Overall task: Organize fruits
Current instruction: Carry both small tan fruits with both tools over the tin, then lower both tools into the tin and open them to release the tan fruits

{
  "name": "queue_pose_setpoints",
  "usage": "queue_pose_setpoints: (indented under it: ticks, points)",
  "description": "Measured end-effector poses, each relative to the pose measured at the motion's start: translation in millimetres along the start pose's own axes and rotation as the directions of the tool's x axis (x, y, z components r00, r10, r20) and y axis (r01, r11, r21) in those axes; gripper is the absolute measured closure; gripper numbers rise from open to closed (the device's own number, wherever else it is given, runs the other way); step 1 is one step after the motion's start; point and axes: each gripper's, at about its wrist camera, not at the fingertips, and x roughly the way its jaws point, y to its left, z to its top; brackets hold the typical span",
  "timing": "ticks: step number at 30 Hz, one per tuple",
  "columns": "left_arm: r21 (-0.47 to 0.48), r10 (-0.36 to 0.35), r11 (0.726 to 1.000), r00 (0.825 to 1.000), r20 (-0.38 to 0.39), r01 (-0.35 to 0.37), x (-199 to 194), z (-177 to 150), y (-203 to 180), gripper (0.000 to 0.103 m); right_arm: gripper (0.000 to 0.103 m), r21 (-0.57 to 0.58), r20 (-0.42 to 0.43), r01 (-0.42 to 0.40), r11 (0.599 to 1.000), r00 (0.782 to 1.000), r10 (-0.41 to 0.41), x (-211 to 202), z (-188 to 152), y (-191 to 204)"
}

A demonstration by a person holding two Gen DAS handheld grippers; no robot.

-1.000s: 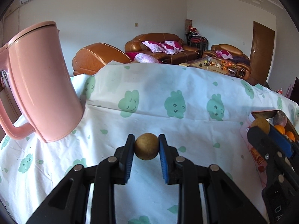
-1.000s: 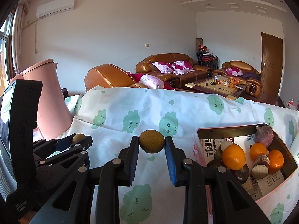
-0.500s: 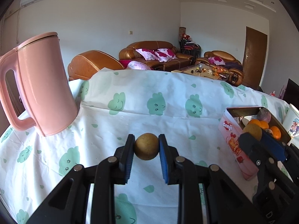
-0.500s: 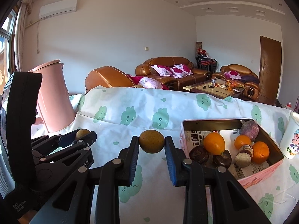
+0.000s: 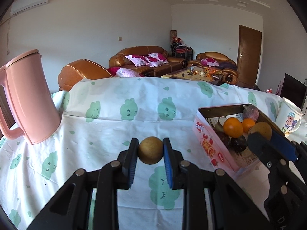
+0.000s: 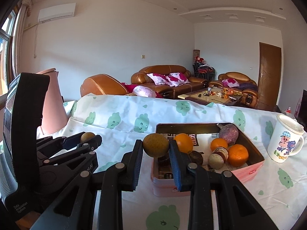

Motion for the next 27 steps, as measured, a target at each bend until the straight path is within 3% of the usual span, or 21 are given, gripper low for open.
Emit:
queue_pose_setpoints:
  ticks: [15,27]
  points:
    - [0.037,-0.077,0.996,0.996,0.036,0.075,-9.6,4.4,-59.8,0.076,0.073,0.042,0.015,0.100,0.994,0.995,-0.101,-11.4,0.0,-68.3]
    - [0.108,-0.173,0.980,0.982,0.071,0.165,-12.2,18.0,-130.0,0.076,0.073,0.096,0.059,0.221,0.971,0.972,-0.227,-28.6,4.4,-119.3]
